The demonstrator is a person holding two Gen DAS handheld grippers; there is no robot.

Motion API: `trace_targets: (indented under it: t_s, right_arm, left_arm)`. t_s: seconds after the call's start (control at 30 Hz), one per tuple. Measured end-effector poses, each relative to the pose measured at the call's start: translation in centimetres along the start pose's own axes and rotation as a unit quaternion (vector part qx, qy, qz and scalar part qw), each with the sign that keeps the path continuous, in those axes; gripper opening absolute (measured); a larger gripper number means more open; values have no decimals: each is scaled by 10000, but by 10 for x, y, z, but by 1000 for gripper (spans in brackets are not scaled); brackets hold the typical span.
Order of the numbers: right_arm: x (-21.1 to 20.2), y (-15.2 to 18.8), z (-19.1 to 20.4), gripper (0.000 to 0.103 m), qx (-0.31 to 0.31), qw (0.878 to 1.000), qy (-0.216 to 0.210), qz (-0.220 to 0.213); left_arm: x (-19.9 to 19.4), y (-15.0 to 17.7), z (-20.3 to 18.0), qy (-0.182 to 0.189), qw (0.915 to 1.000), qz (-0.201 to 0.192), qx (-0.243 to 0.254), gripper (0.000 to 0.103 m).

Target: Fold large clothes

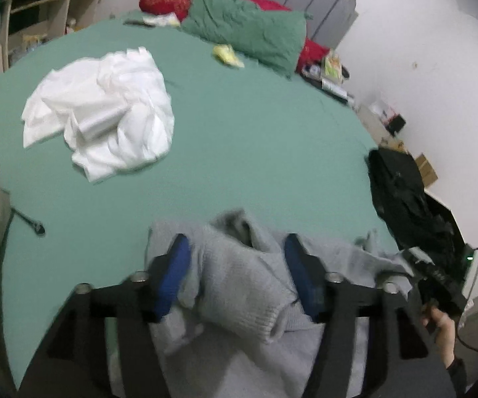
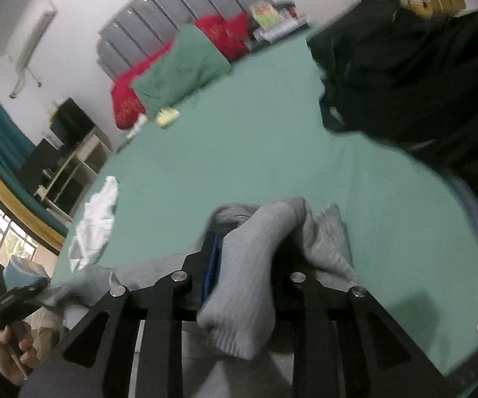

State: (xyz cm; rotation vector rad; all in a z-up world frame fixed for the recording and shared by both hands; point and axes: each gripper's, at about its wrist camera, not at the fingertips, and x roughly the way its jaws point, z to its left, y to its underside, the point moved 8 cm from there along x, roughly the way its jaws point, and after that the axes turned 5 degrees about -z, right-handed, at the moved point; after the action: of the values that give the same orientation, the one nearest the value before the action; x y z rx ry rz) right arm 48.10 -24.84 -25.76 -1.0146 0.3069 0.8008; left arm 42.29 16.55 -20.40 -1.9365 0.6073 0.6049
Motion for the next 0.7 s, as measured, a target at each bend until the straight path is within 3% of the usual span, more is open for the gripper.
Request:
trace_targets:
  t_s: [0.07,0.13,0.2,0.27,0.33,0.4,0.5,0.6,0.7]
  right_arm:
    - [14,-3,-5,64,-20,9999,43,157]
    - [11,-10,-8,80,147,9997,-140,157]
    - [-4,-16,-5,82,146,9996,-230,-7]
    - [-24,-24,0,96,-120,9995,10,-302]
    - [-53,-33,6,97,-450,9961,153,-741]
    - [-69,-32,12,97,-595,9949,103,-809]
    - [-71,-8,31,97,-1047,9932,-233,-456]
    - [-53,24,38,97,-1353,9901,-384,50]
    - [-22,53,24,97,-1260,9899,-126,643]
  left_arm:
    - [-11,-8,4,-104,9996,-254,105,66]
    - [-24,-6,-2,-7,9992,-272,293,66]
    - [-35,4,-15,-34,9975,-162,685,66]
    - [-49,13,-29,11,9942,-150,1064,66]
    - [-62,23,-41,63,9908,-161,1343,66]
    - [-72,38,-57,280,9866,-93,1605,66]
    - [-58,63,-70,388,9789,332,1978,66]
    - [-23,78,-62,8,9743,692,2143,66]
    - [11,81,-46,-251,9764,937,1927,66]
